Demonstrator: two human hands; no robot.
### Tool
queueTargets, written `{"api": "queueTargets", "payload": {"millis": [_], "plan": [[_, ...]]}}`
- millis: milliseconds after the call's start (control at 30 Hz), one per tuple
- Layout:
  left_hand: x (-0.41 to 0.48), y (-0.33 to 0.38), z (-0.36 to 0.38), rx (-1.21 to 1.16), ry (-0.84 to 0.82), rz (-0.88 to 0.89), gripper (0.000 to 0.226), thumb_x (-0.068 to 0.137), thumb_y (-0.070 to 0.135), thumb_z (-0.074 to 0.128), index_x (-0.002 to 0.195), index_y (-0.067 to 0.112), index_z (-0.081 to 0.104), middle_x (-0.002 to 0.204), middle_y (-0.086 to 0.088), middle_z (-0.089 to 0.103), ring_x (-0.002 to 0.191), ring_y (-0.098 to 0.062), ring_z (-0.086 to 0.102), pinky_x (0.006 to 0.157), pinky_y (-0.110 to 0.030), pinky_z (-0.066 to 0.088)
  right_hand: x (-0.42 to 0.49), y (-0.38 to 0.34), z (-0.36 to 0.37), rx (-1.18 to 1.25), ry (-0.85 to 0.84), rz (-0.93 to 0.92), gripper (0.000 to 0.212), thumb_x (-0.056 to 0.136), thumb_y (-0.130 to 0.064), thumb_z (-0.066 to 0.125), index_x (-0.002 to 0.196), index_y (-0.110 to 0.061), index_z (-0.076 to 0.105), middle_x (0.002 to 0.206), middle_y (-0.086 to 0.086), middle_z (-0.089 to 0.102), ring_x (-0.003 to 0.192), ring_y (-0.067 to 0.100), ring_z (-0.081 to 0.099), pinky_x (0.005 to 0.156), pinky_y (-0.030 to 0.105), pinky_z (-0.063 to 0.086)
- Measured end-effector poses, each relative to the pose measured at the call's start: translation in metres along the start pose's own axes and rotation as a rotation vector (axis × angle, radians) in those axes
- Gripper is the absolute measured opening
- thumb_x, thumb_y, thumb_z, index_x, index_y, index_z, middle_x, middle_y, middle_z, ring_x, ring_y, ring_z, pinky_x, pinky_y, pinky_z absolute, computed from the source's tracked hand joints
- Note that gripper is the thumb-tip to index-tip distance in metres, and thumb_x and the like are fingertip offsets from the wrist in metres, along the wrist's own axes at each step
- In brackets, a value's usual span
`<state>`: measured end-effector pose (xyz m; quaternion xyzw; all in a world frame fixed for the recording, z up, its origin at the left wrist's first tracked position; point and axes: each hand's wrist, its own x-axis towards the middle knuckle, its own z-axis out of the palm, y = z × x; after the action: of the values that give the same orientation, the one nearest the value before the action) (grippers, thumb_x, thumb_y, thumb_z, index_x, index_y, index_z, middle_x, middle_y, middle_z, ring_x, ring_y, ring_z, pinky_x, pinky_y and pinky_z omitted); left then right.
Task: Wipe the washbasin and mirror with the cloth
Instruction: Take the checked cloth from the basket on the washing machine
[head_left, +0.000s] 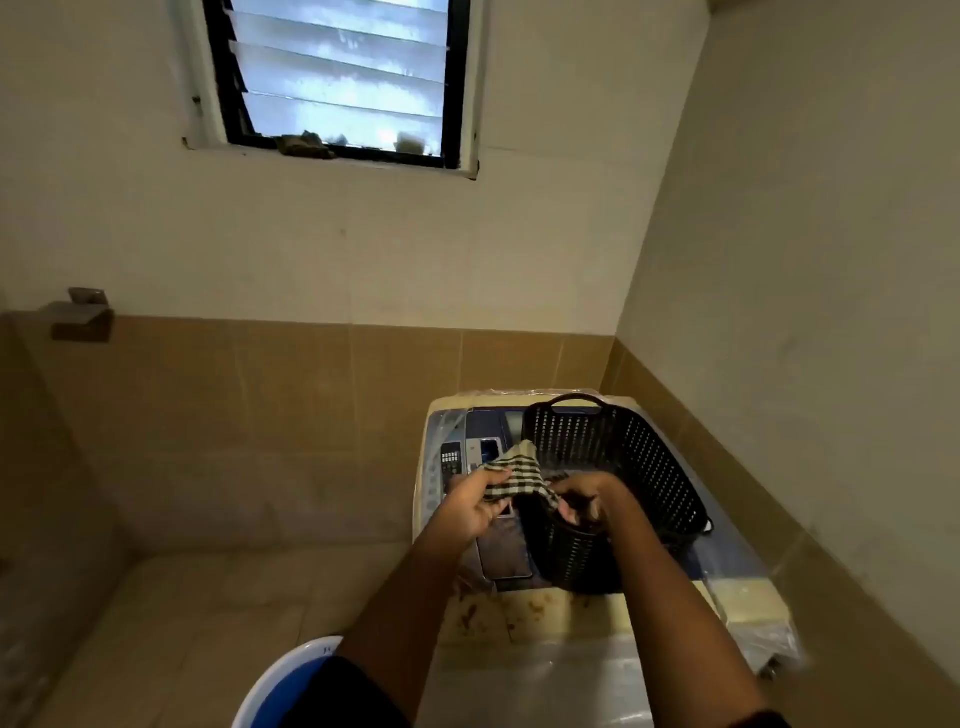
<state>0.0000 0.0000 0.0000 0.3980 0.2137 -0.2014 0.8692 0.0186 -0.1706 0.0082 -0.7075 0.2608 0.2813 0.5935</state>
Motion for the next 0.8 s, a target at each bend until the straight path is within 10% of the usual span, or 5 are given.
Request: {"api": "queueTargets", "payload": {"millis": [133, 267, 367, 500, 800], "plan": [[-0.021, 0.015, 0.008, 0.067, -0.027, 0.148, 0.043, 0.084, -0.016, 0.053, 0.116, 0.011, 0.047, 0.107, -0.010, 0.062, 0.095, -0.025, 0.062, 0.091, -0.041, 0.048, -0.020, -0.013, -0.005, 0.095, -0.011, 0.007, 0.031, 0.096, -0.005, 0.048, 0.066, -0.003, 0.054, 0.036, 0.003, 0.051, 0.025, 0.005, 0.043, 0.026, 0.012, 0.036], [-0.047, 0.038, 0.008, 0.052, -0.074, 0.328, 0.070, 0.084, -0.018, 0.051, 0.138, 0.025, 0.036, 0.146, -0.013, 0.041, 0.125, -0.034, 0.052, 0.109, -0.055, 0.035, -0.062, -0.048, 0.012, 0.248, 0.136, -0.270, 0.023, 0.088, -0.007, 0.057, 0.065, -0.010, 0.054, 0.056, 0.001, 0.047, 0.046, 0.010, 0.040, 0.034, 0.019, 0.035], [-0.077, 0.059, -0.005, 0.024, -0.070, 0.475, 0.073, 0.084, -0.017, 0.052, 0.138, 0.030, 0.036, 0.153, -0.011, 0.031, 0.123, -0.034, 0.052, 0.085, -0.044, 0.052, -0.097, -0.073, 0.047, 0.430, 0.128, -0.519, 0.016, 0.087, -0.006, 0.051, 0.074, -0.012, 0.056, 0.061, 0.004, 0.055, 0.051, 0.014, 0.050, 0.046, 0.023, 0.039], [-0.137, 0.085, -0.057, -0.005, -0.004, 0.657, 0.066, 0.086, -0.017, 0.047, 0.139, 0.023, 0.043, 0.147, -0.014, 0.039, 0.122, -0.037, 0.053, 0.057, -0.026, 0.060, -0.132, -0.087, 0.130, 0.537, -0.081, -0.734, 0.023, 0.089, 0.003, 0.039, 0.103, -0.010, 0.051, 0.085, 0.007, 0.058, 0.073, 0.018, 0.056, 0.062, 0.031, 0.049], [-0.356, 0.077, -0.299, -0.032, 0.576, 0.902, 0.034, 0.085, -0.006, 0.060, 0.115, 0.009, 0.066, 0.101, -0.007, 0.069, 0.084, -0.017, 0.065, 0.054, -0.017, 0.057, -0.221, 0.000, 0.402, 0.387, -0.686, -0.603, 0.032, 0.092, 0.007, 0.028, 0.085, -0.014, 0.051, 0.085, 0.010, 0.058, 0.075, 0.020, 0.057, 0.049, 0.026, 0.056]]}}
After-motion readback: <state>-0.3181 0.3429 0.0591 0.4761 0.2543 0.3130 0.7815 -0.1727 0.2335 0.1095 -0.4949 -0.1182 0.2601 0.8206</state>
